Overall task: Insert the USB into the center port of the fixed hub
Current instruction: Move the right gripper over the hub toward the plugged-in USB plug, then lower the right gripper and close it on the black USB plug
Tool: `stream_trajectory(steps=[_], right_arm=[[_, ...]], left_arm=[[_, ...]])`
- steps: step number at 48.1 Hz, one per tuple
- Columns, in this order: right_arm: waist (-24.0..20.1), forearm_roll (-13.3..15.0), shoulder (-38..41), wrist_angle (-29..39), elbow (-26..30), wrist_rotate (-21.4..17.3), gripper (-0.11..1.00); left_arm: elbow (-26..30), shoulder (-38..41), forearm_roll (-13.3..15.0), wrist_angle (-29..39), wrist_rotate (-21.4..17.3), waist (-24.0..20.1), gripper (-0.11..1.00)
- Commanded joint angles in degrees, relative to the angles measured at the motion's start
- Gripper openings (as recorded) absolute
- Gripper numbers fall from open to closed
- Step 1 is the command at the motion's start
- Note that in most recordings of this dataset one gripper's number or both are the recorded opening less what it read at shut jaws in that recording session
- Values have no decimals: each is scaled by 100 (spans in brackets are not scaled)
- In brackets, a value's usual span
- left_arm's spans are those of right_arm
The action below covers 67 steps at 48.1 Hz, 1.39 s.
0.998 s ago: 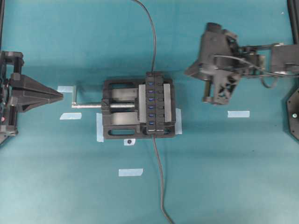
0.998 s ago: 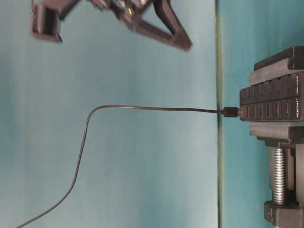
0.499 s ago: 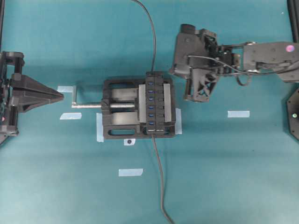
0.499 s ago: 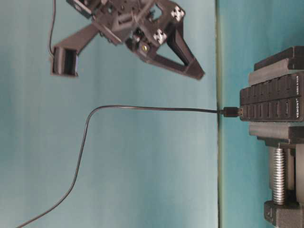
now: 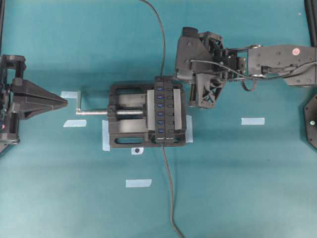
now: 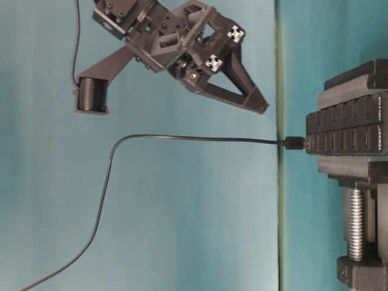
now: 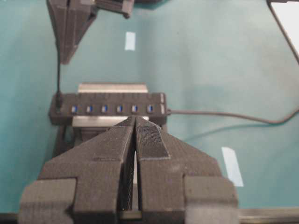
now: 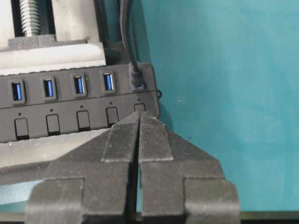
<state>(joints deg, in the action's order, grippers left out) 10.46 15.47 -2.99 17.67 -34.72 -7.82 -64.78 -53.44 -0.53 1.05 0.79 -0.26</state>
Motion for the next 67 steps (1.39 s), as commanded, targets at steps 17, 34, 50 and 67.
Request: stream_trajectory(steps=[17, 34, 50, 67], right_arm=[[18, 18, 149, -299, 202, -26, 31], [53, 18, 404, -360, 369, -35, 82], [123, 9, 642, -800, 519, -35, 79], [132, 18, 721, -791, 554, -26, 78]], left_arm=[[149, 88, 0, 53, 26, -9, 0], [141, 88, 0, 53, 88, -9, 0], [158, 88, 0, 53, 88, -9, 0], [149, 88, 0, 53, 97, -9, 0]])
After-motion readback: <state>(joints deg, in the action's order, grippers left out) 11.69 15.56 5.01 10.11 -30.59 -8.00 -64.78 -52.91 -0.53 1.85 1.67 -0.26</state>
